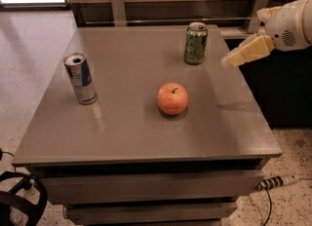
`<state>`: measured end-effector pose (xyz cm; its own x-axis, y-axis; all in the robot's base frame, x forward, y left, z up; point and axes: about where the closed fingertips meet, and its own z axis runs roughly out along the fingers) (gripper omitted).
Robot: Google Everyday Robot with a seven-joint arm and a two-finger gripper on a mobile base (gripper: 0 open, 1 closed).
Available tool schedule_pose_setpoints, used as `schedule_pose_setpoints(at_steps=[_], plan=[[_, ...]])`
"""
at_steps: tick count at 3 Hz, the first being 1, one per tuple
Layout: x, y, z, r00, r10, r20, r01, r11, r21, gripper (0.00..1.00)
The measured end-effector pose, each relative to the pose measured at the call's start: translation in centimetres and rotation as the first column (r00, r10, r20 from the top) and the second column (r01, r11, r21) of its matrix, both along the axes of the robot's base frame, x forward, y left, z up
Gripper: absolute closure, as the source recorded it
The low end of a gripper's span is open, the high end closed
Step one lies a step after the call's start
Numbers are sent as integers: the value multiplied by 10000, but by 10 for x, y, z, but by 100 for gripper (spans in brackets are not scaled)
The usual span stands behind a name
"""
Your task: Pick green can
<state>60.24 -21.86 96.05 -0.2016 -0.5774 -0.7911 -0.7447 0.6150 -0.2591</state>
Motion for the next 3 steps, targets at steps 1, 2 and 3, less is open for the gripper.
schedule_pose_setpoints(at_steps=[1, 2, 3], plan=[[0, 0, 0, 10000, 0, 0, 0, 10000, 0, 0], [7, 1, 1, 10000, -68, 46, 67, 9999, 141, 0], [35, 13, -4, 9995, 153, 262, -166, 9987, 490, 0]])
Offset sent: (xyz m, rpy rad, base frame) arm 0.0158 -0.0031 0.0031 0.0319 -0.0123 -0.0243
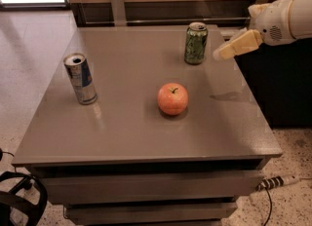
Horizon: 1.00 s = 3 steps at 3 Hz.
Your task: Pick green can
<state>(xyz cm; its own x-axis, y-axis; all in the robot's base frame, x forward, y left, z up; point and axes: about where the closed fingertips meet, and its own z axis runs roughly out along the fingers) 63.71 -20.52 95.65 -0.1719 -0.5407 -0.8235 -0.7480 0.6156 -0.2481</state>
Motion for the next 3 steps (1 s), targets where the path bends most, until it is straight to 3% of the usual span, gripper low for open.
schedule_pose_setpoints(at_steps=[2, 3], plan=[[54, 19, -37, 9996, 285, 93, -293, 9940, 1053, 0], [84, 35, -58, 9983, 555, 166, -576, 9793, 1941, 0]])
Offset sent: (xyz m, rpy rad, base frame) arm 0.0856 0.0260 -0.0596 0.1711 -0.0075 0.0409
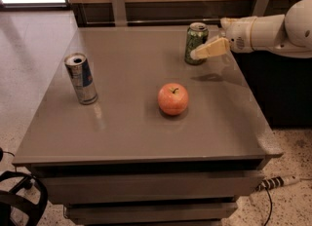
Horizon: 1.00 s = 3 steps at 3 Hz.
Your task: Pick green can
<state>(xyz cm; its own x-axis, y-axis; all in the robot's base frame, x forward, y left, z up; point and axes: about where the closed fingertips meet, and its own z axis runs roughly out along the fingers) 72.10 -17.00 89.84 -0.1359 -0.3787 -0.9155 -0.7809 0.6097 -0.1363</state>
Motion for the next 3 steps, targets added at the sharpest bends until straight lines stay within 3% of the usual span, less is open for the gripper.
schedule_pose_setpoints(at_steps=[2, 3], plan=[[27, 18, -17, 9995, 198, 237, -228, 9905, 1356, 0], [27, 21, -18, 9994, 248, 220, -277, 9899, 1389, 15]])
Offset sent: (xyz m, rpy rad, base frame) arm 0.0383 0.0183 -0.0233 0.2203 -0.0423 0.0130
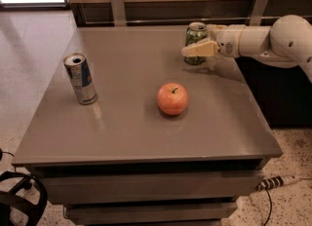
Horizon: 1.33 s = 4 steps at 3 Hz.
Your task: Pick green can
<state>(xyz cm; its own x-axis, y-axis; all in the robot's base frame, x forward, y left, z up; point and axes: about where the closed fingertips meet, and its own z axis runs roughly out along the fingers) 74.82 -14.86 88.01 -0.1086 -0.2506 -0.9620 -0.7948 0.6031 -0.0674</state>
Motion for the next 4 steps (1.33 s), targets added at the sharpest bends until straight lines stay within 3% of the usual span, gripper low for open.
schedule_pose_setpoints(at_steps=[1, 3, 4], plan=[[1, 5, -1, 10000, 65, -18, -65, 10000, 14, 46], [1, 11, -3, 9999, 153, -44, -153, 9999, 31, 93], [1, 14, -3, 9998, 201, -48, -201, 9998, 40, 100]])
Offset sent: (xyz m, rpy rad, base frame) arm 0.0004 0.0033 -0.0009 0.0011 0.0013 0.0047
